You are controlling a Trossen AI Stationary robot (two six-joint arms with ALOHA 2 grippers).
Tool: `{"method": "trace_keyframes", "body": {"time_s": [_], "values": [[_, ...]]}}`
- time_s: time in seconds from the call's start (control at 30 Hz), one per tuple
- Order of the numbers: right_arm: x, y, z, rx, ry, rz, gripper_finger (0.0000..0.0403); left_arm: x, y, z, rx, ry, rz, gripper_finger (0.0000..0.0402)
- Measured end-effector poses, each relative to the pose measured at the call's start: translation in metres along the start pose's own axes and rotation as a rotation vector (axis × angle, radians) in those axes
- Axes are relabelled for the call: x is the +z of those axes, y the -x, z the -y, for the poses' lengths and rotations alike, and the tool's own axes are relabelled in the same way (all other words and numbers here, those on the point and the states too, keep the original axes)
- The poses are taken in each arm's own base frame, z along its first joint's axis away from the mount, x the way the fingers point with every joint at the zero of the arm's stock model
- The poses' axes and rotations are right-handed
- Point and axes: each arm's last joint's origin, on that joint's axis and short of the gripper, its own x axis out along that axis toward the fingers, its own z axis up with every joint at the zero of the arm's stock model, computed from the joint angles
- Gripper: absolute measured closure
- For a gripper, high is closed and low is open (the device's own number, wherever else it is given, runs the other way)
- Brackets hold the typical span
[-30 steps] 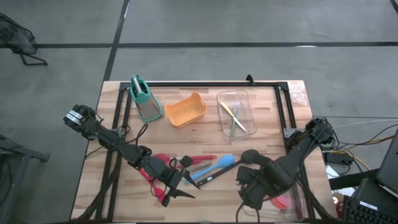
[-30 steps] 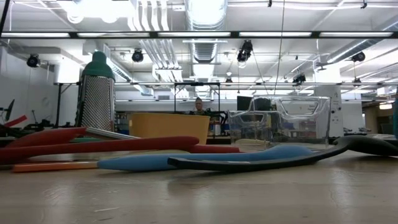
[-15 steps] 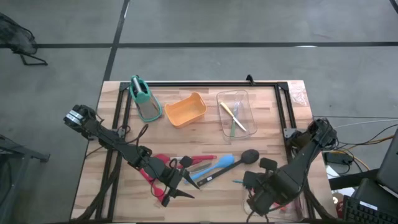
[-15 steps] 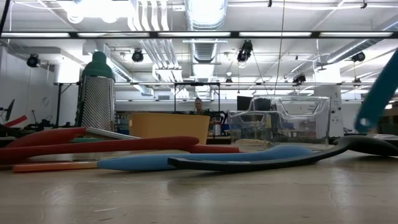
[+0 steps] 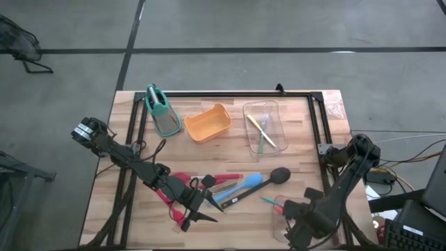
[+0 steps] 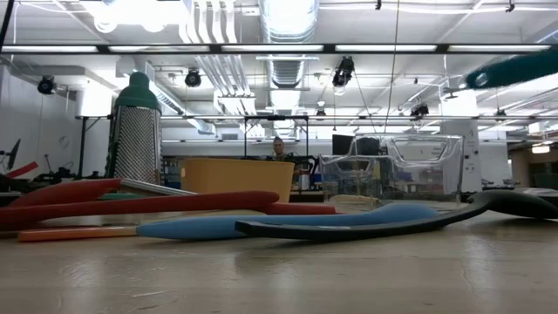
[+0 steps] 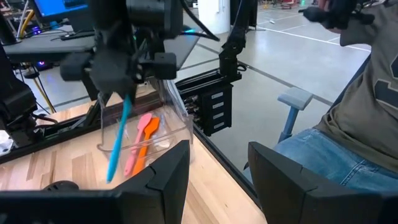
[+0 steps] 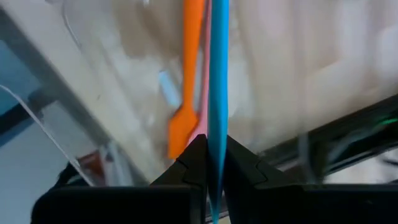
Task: Pick & Place Kitchen Items
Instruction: Put the sky blue spatula into the bottom transparent bin, then put the red spatula into the bottom transparent bin
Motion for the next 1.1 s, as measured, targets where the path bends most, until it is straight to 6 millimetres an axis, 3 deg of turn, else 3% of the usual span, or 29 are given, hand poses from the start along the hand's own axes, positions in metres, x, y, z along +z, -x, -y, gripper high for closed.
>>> {"method": "trace_keyframes", "body": {"time_s": [0.17, 0.33, 0.6, 0.8, 1.1], "values": [[0.001, -0.026, -0.005, 0.065, 0.003, -0.107, 0.038, 0.0, 0.0, 0.0, 0.0, 0.0, 0.0, 0.0232], [0.001, -0.048, 0.004, 0.008, -0.014, -0.178, 0.0376, 0.0, 0.0, 0.0, 0.0, 0.0, 0.0, 0.0232], [0.001, -0.07, 0.016, -0.078, -0.095, -0.222, 0.031, 0.0, 0.0, 0.0, 0.0, 0.0, 0.0, 0.0232], [-0.001, -0.071, 0.017, -0.074, -0.078, -0.259, 0.0263, 0.0, 0.0, 0.0, 0.0, 0.0, 0.0, 0.0232], [0.003, -0.041, 0.005, -0.012, -0.006, -0.155, 0.0243, -0.004, 0.0, -0.001, 0.037, -0.006, -0.009, 0.0232]]}}
